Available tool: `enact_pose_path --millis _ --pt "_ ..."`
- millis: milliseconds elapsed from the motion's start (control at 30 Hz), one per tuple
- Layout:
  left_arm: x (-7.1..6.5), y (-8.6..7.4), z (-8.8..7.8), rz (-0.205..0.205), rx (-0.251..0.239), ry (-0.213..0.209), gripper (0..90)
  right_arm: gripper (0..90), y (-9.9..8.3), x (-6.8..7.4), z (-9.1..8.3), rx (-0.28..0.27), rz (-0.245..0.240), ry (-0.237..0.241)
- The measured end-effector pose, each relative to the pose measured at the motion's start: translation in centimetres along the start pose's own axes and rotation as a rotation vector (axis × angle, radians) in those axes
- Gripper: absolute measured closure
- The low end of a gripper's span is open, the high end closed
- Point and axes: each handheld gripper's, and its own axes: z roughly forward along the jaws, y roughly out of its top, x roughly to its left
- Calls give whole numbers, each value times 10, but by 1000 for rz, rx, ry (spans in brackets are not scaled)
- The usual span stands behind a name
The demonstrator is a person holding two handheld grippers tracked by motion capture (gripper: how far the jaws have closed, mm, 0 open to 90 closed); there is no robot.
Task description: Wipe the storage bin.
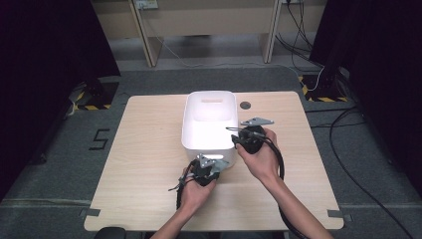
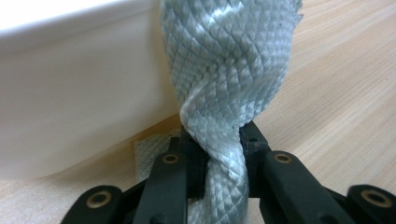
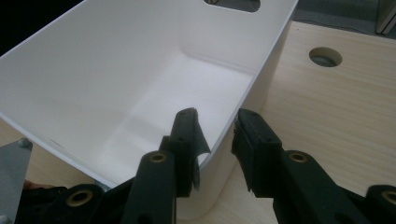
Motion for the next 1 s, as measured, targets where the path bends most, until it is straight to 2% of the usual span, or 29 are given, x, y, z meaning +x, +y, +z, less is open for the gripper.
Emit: enact_pose_path --millis 467,1000 --pt "-5 8 -7 8 -47 -11 766 688 0 0 0 0 3 1" --pt "-9 14 -16 9 -72 -25 767 688 0 0 0 2 3 1"
